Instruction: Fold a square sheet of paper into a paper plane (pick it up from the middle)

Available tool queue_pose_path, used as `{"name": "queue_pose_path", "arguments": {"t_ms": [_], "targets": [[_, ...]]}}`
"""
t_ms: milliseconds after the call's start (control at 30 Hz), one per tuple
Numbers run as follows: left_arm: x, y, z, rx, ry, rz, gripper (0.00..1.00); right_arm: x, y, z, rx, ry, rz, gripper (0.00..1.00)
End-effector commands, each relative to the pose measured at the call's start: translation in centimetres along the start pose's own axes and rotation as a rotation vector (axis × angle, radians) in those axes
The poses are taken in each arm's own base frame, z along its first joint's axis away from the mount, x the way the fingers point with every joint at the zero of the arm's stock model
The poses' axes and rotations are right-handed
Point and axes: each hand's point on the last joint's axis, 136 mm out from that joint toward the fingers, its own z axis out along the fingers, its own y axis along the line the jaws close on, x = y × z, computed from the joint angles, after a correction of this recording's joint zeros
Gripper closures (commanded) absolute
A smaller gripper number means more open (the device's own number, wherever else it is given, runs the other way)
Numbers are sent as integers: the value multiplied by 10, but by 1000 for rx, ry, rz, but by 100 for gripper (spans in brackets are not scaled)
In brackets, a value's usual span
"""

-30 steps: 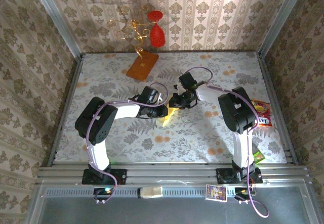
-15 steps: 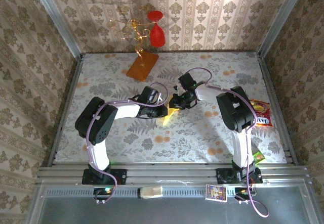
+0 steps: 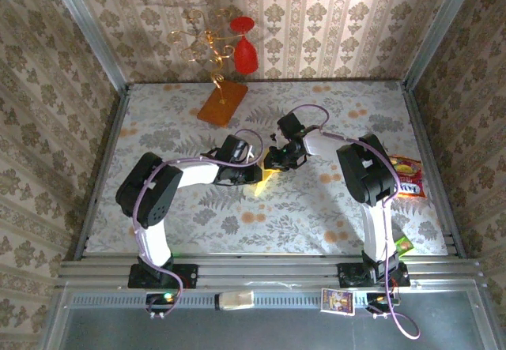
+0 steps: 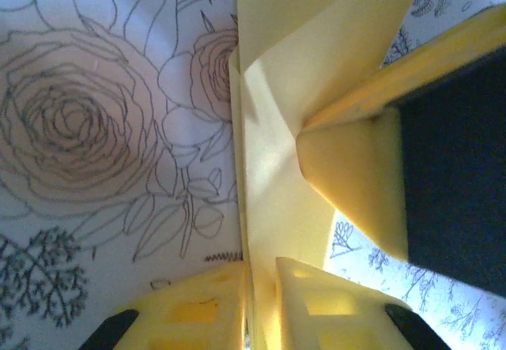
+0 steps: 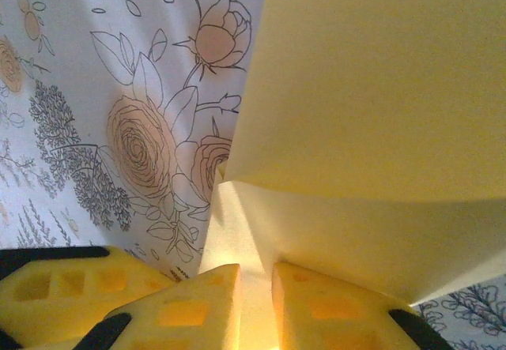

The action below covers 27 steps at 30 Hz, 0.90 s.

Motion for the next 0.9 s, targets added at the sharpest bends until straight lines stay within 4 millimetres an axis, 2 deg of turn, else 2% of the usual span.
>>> {"name": "queue_pose_path", "arguments": {"t_ms": [0,167,367,533,867], "targets": [[-6,-6,-25,-37,-47,43,79,13,-19,9,81,55,7,78],[-10,-24,-35,26,-71,61,78,13,-19,9,80,58,6,79],[-1,-44,-22,129,-41,84,85,13,-18,10,74,63,9,81],[7,-40,-9,134,-13,73,90,13,-18,10,72,65,10,84],[17,-23,9,104,28,39,92,13,-16,11,63,67,14,84]]}}
